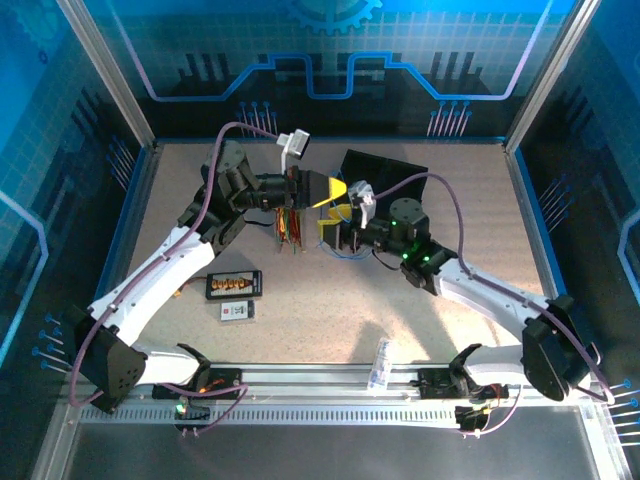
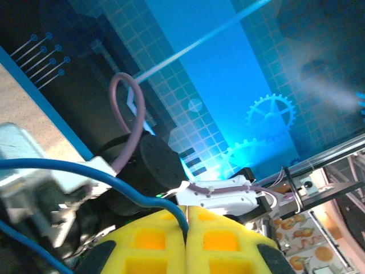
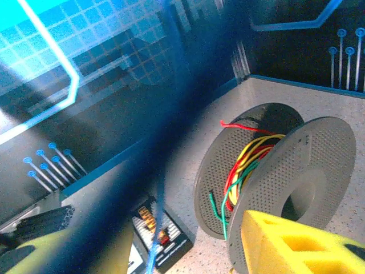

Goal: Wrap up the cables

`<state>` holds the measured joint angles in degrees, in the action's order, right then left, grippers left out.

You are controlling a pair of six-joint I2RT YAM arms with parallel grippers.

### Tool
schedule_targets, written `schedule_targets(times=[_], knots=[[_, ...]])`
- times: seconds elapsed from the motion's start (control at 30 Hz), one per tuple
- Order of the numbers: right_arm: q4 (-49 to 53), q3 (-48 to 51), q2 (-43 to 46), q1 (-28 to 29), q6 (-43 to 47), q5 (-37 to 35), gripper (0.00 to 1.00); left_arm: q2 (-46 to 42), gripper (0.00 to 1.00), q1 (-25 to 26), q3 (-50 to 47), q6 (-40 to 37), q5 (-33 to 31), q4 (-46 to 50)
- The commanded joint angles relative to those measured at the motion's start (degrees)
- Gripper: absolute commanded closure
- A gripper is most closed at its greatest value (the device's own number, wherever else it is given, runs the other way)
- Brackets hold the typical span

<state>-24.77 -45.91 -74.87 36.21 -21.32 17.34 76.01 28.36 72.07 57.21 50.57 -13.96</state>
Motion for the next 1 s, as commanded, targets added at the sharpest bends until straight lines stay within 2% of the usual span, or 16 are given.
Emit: schedule_targets(times=[0.0, 0.13, 0.3, 0.37, 0.43, 0.57, 0.7, 0.83, 0.9, 0.97], knots=[[-3.96, -1.81, -2.6, 0.65, -2.39, -5.44, 0.46, -0.51, 1.0, -0.37, -0.99, 4.28, 1.37, -7.43], [-10.42, -1.68, -5.11, 0.92, -3.97, -4.07, 0.47, -0.69, 1.0, -0.41, -2.18, 6.92, 0.95, -10.61], [-13.22, -2.85, -8.36, 1.8, -4.68, -3.49, 0.48, -0.55, 1.0, -0.45, -3.75, 10.3, 0.5, -15.48], [-13.04, -3.12, -9.37, 1.86, -4.82, -3.59, 0.58, -0.51, 1.0, -0.58, -4.12, 11.4, 0.49, -16.76], [-12.55, -2.79, -9.85, 1.82, -4.39, -4.25, 0.74, -0.75, 1.0, -0.76, -4.55, 12.31, 0.32, -17.76], [-9.65, -1.34, -8.77, 1.22, -2.18, -6.93, 1.0, -1.51, 1.0, -1.82, -5.08, 13.83, 0.62, -18.66], [1.28, -0.53, -3.74, -0.42, 3.21, -12.84, 1.0, -3.15, 1.0, -4.26, -6.06, 13.95, 1.71, -17.15], [13.23, -0.75, 1.72, -1.5, 10.33, -20.18, 1.0, -4.46, 1.0, -6.11, -6.6, 9.57, 1.55, -10.0], [16.6, -0.46, 4.14, -3.38, 11.11, -18.63, 1.0, -4.0, 1.0, -6.57, -7.02, 8.99, 1.93, -9.84], [18.71, -0.3, 6.32, -5.74, 10.92, -12.28, 1.0, -3.19, 1.0, -6.9, -7.12, 8.56, 2.62, -10.31]])
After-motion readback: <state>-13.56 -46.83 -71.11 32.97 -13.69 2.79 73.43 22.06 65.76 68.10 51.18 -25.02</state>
